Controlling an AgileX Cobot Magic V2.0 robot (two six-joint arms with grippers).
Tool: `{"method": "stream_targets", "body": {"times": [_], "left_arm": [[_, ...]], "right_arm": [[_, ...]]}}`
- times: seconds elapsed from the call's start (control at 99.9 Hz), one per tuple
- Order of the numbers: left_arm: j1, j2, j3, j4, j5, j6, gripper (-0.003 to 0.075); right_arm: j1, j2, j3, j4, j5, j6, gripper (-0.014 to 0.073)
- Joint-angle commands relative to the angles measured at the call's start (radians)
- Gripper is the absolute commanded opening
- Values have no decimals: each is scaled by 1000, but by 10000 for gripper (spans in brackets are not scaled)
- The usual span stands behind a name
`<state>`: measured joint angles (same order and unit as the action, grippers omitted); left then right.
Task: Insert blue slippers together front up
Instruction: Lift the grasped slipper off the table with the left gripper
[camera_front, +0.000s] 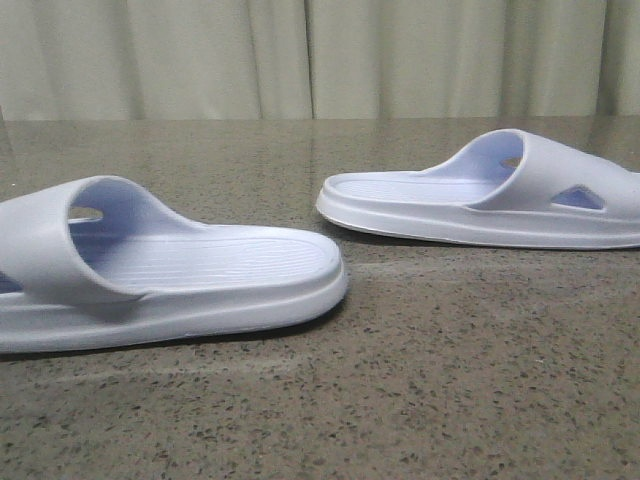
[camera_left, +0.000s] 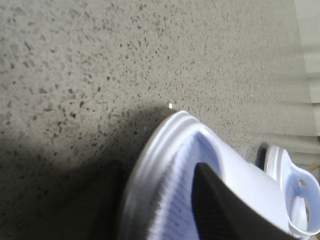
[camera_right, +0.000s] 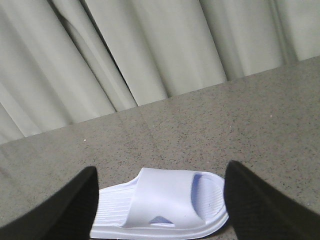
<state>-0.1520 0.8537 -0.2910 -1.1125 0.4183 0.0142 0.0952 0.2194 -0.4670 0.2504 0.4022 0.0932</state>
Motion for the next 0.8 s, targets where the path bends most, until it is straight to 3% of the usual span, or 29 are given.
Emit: {"method": "stream_targets", "body": {"times": [0.0,0.18,0.35,0.501,0.611,0.791], "left_arm": [[-5,16,0,4,34,16,163],[-5,16,0,4,12,42,15],[-5,13,0,-42,-2,57,17],[-5,-23,-15,-237,45,195,17],[-5,-54,-38,-329,83,224,16],[-5,-110,-84,-368,110,225,16]], "right_arm": [[-4,21,-35,6,-82,-3,456],[-4,21,-35,6,-82,-3,456],[-4,21,-35,6,-82,-3,456],[-4,21,-35,6,-82,-3,456],[-4,21,-35,6,-82,-3,456],[-4,21,-25,6,-102,-3,456]]}}
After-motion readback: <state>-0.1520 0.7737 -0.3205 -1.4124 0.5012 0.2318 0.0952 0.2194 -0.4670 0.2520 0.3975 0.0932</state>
